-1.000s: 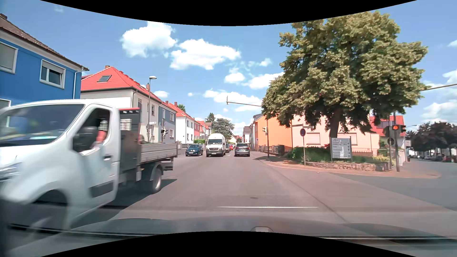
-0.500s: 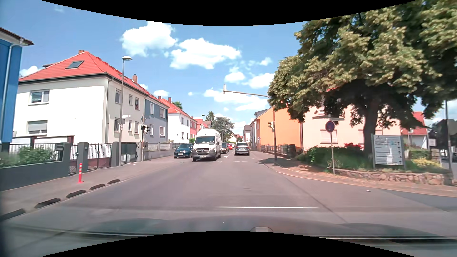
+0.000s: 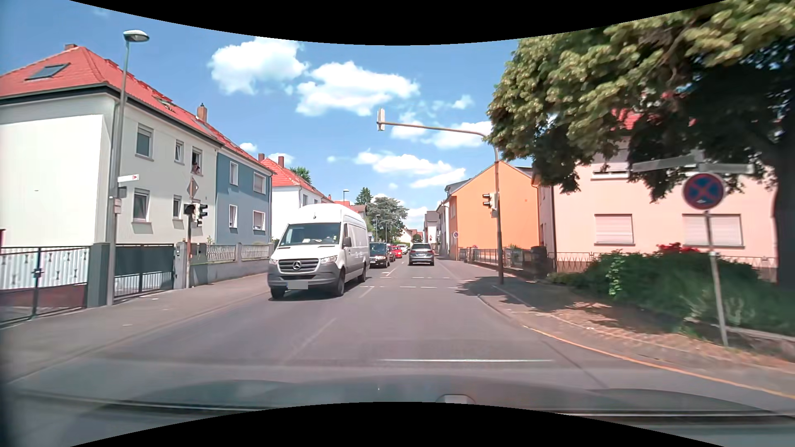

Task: Follow the waypoints while adhering to traffic rules and regulations

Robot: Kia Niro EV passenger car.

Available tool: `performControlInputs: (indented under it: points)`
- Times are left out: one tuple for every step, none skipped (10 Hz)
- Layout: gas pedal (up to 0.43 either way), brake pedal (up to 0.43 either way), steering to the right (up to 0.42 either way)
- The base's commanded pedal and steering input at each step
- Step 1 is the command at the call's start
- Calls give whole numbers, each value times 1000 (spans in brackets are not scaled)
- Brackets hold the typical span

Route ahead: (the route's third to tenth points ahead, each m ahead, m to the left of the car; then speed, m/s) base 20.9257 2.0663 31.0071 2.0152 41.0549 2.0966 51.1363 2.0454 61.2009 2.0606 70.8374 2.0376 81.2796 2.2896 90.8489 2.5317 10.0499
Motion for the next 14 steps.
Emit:
performControlInputs:
  points:
    - [28, 0, -4]
    - [8, 0, -4]
    - [0, 0, -5]
    - [0, 0, -4]
    - [0, 0, -4]
    - [0, 0, -5]
    - [0, 0, -4]
    - [0, 0, -4]
    - [0, 0, -4]
    - [0, 0, -4]
    - [0, 0, -5]
    - [0, 0, -4]
    - [0, 0, -5]
    - [0, 0, -4]
